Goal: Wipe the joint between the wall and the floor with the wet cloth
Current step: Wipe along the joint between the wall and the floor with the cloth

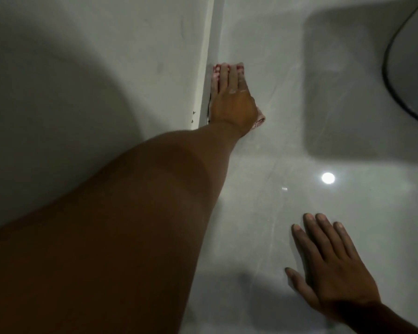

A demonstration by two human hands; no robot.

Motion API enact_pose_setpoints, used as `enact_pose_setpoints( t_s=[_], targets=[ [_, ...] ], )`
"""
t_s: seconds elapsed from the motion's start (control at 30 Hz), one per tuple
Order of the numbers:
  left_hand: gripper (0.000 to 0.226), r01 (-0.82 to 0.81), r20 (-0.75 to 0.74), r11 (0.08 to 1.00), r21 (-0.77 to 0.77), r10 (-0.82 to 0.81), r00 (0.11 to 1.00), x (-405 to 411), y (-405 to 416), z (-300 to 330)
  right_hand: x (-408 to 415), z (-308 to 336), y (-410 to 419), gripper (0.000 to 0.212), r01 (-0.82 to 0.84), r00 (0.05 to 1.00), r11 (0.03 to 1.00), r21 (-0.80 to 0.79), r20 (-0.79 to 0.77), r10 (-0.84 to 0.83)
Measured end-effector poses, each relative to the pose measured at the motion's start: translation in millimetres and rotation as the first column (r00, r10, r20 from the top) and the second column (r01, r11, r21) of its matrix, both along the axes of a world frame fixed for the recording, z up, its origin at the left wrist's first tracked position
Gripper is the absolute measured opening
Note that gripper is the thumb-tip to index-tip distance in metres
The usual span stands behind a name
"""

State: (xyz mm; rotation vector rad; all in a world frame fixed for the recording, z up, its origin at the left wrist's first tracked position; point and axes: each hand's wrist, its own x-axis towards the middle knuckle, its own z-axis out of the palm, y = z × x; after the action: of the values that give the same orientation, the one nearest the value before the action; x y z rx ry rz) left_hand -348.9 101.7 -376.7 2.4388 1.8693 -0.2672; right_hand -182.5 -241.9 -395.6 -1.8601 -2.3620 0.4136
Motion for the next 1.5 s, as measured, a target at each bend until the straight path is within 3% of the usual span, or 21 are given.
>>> enact_pose_setpoints(
  t_s=[0.23, 0.4, 0.57, 0.67, 0.73, 0.9, 1.0, 1.2, 1.27, 1.4, 1.5],
  targets=[
    [0.094, -0.048, 0.072, 0.998, -0.034, 0.050, 0.996, -9, -51, 15, 1, 1, 0, 0.085, -0.010, 1.000, 0.999, -0.054, -0.005, 0.010],
    [0.076, -0.126, 0.236, 0.992, 0.011, 0.120, 0.964, -41, -182, 12, 1, 0, 0, 0.085, 0.003, 0.999, 0.999, -0.045, -0.031, -0.005],
    [0.070, -0.073, 0.141, 0.996, -0.051, 0.080, 0.987, -84, -373, 13, -1, 3, -1, 0.084, -0.001, 0.999, 1.000, 0.005, -0.048, 0.001],
    [0.067, -0.092, 0.119, 0.996, -0.016, 0.093, 0.988, -95, -408, 15, -2, 5, 0, 0.085, 0.003, 0.999, 1.000, -0.005, -0.042, -0.003],
    [0.058, -0.103, 0.144, 0.995, 0.001, 0.102, 0.984, -95, -401, 15, -2, 6, 1, 0.085, 0.005, 0.999, 1.000, -0.011, -0.041, -0.006],
    [0.063, -0.066, 0.219, 0.997, 0.036, 0.056, 0.974, -93, -373, 4, -2, 10, 0, 0.085, 0.003, 1.000, 1.000, -0.006, -0.025, -0.004],
    [0.066, -0.095, 0.301, 0.987, 0.128, 0.052, 0.952, -79, -315, -4, -2, 8, 3, 0.086, -0.010, 1.000, 1.000, -0.027, -0.004, 0.010],
    [0.073, -0.141, 0.414, 0.980, 0.138, 0.072, 0.908, -42, -164, -7, -2, 7, 2, 0.085, -0.010, 1.000, 1.000, 0.013, -0.015, 0.010],
    [0.077, -0.074, 0.361, 0.988, 0.137, 0.019, 0.932, -33, -119, -5, -2, 5, 2, 0.084, -0.007, 1.000, 1.000, 0.013, -0.009, 0.007],
    [0.080, 0.269, 0.219, 0.957, 0.112, -0.288, 0.932, -19, -53, 1, 0, 2, 2, 0.084, -0.017, 1.000, 1.000, -0.011, -0.003, 0.017],
    [0.078, 0.218, 0.168, 0.973, 0.069, -0.227, 0.959, -11, -19, 0, -1, 1, 0, 0.084, -0.012, 1.000, 1.000, 0.007, -0.004, 0.012]
  ],
)
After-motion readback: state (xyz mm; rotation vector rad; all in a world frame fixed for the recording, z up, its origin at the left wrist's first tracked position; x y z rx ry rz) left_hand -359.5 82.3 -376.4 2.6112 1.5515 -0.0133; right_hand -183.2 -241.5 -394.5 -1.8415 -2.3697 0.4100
